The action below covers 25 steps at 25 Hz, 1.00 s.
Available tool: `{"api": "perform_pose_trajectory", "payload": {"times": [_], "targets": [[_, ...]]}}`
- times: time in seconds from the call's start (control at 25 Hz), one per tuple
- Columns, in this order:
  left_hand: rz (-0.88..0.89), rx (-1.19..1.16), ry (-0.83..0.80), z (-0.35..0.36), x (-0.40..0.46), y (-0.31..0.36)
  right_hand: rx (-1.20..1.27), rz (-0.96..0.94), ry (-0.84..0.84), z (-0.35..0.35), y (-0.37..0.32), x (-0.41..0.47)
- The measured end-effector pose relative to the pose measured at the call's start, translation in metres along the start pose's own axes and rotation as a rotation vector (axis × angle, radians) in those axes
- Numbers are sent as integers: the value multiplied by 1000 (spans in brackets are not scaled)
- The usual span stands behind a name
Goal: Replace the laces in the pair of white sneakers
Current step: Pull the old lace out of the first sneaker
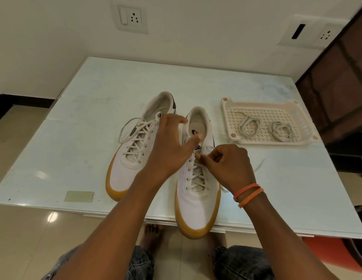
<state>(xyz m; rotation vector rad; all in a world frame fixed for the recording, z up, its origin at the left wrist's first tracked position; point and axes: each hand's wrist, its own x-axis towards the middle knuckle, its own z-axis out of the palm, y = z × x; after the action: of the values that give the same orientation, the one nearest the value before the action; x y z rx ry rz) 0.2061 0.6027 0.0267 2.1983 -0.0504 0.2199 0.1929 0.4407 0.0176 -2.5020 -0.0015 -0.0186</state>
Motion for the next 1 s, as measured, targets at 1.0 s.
{"api": "perform_pose_trajectory", "payload": {"times": [1.0], "targets": [[230, 571, -63, 10, -5, -6, -21, 67, 84, 12, -2, -2]]}}
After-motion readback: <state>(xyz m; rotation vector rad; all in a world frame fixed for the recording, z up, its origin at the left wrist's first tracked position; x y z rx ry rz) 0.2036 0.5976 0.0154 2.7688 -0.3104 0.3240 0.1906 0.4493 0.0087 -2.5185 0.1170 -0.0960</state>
